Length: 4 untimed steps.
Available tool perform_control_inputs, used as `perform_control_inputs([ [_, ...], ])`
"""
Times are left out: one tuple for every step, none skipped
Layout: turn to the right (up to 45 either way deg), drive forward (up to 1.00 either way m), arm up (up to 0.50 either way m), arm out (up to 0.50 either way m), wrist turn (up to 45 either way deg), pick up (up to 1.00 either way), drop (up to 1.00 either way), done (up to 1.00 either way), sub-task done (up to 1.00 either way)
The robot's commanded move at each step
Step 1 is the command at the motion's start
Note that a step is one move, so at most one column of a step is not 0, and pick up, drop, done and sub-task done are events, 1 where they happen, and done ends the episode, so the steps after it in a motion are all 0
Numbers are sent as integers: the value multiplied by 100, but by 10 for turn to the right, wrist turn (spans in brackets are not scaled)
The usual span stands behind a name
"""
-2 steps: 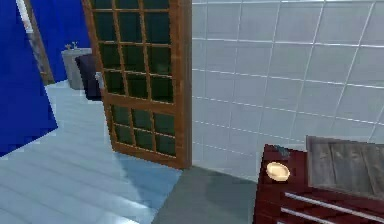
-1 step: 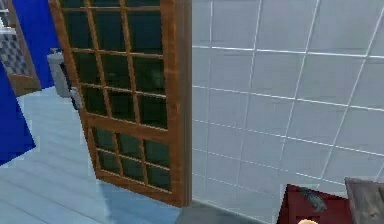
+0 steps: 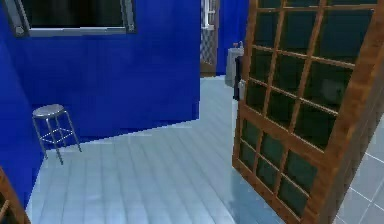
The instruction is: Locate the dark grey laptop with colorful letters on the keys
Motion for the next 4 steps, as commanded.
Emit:
perform_control_inputs([
  [-420,0,0,0,0,0,0,0,0],
  [0,20,0,0,0,0,0,0,0],
  [360,0,0,0,0,0,0,0,0],
  [0,100,0,0,0,0,0,0,0],
])
